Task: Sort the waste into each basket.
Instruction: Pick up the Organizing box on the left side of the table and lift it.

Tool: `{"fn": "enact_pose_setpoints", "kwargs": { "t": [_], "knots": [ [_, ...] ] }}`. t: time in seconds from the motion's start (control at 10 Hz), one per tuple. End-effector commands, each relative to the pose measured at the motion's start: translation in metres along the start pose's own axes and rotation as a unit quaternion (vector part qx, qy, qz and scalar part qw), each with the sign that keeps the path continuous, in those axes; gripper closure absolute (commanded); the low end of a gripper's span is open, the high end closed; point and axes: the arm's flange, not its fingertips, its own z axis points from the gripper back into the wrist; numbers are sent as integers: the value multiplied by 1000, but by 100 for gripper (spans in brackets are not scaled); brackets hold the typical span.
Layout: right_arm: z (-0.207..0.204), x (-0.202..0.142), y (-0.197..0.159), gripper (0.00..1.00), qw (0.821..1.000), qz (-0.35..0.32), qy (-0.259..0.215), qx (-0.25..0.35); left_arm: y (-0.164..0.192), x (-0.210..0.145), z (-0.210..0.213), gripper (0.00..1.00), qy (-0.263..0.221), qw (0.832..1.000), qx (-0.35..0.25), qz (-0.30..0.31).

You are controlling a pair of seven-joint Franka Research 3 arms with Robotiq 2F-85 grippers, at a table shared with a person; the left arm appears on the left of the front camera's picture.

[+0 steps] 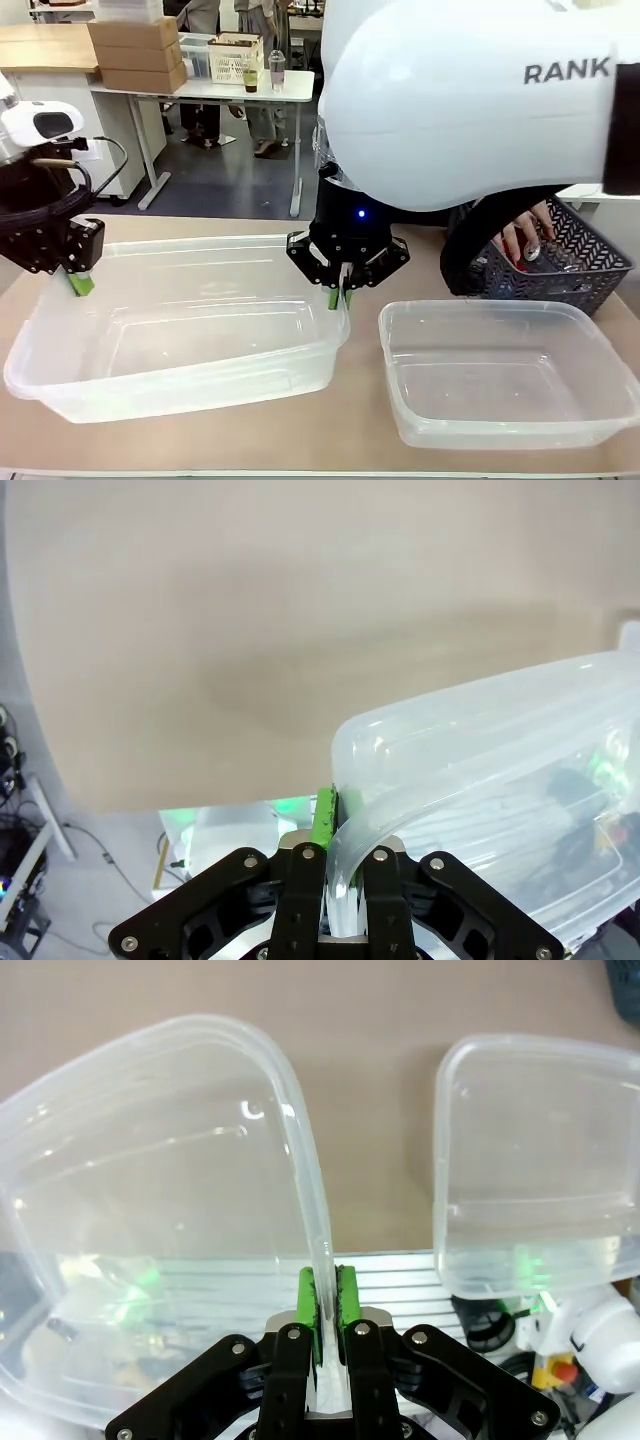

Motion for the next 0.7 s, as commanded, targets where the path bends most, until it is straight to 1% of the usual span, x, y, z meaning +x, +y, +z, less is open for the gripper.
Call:
{"fn": "enact_pose_setpoints", "kwargs": {
  "t": [0.0,0.1,0.2,0.3,0.4,0.5,0.6],
  "knots": [
    [12,-4,-24,91,999,2,-9,45,-22,17,5,93,17,999,-19,27],
    [21,-7,-48,91,997,23,-7,75,-48,36,5,93,48,997,-24,61],
    [31,-6,-75,91,993,29,-6,113,-77,51,3,93,77,993,-26,81],
    [41,-2,-97,91,990,22,-6,137,-103,62,1,93,82,993,-20,80],
    [46,2,-114,91,991,6,-10,136,-127,76,-1,93,89,993,-25,77],
    [48,6,-130,91,991,8,-10,135,-153,92,0,93,84,992,-40,86],
    [50,9,-146,91,989,2,-23,146,-173,102,2,93,77,992,-48,90]
  ]
}}
